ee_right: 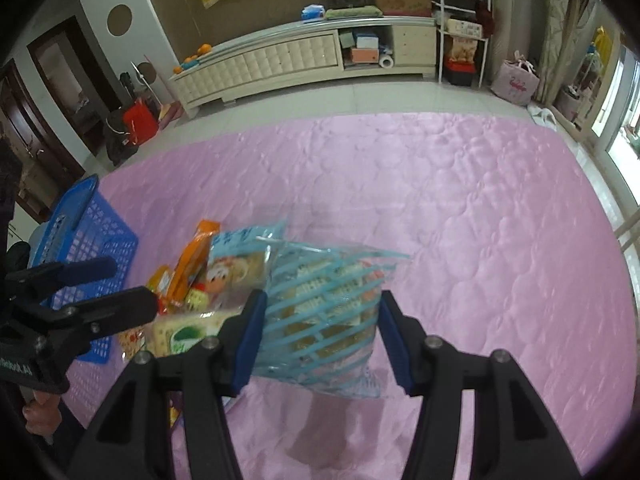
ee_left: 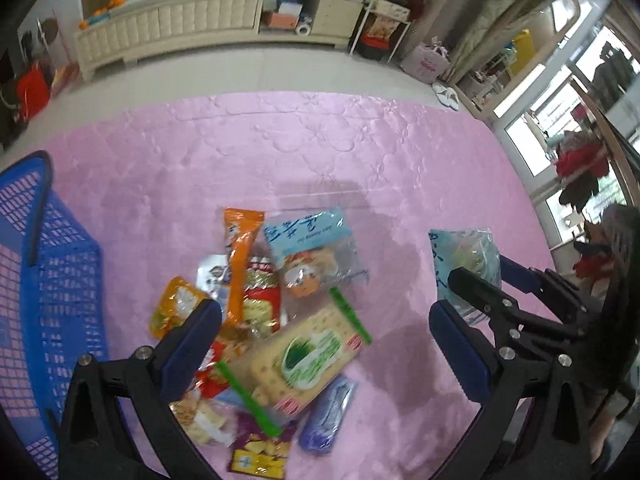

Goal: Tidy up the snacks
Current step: 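Close the right gripper on the mesh bag while the left gripper grasps the blue cake pack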

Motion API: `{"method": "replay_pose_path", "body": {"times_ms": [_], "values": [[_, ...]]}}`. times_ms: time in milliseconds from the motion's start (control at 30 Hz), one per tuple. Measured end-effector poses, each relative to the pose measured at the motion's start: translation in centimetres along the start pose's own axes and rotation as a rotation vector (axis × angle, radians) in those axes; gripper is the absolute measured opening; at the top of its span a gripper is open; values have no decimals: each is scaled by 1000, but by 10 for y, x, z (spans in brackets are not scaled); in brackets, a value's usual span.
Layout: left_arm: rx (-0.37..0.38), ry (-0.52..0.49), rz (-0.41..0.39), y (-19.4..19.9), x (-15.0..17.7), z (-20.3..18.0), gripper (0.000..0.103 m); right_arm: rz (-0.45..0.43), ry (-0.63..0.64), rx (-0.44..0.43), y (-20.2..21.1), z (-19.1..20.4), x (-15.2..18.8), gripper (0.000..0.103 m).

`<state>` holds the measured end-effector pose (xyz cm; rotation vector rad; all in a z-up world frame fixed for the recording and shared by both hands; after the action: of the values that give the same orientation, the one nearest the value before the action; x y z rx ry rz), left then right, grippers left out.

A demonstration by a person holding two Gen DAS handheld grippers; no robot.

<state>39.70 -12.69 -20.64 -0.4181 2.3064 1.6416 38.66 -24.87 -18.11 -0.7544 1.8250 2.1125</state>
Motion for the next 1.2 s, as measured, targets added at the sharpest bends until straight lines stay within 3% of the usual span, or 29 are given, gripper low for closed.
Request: {"method": "replay_pose_path", "body": {"times_ms": [333,600,833,967,1133,1200], "values": [[-112,0,91,-61,-17,4,103,50,-17,11,-45,-24,-7,60],[-118,12,142,-104,-20,5,103,81,-37,72,-70,-44,1,60],[-129,38,174,-130,-22,4,102,92,-51,74,-69,-52,7,60],[-142,23,179,-136,-17,6,82,89,-55,67,-67,-52,5,60],[-144,-40,157,-131,-13,5,67,95,-27,65,-70,-45,10,60],[-144,-65,150,-125,-8,1,67,92,-27,57,-65,-42,11,60]]}}
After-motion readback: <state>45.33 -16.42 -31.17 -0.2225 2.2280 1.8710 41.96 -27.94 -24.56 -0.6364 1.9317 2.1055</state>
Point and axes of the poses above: each gripper's, at about its wrist camera, not at the fingertips, and y roughly against the way its jaws point, z to its left, x to its underside, the point moved 9 cm from there along -y, roughly the way its jaws point, and after that the axes turned 4 degrees about x, right-handed, at the moved point
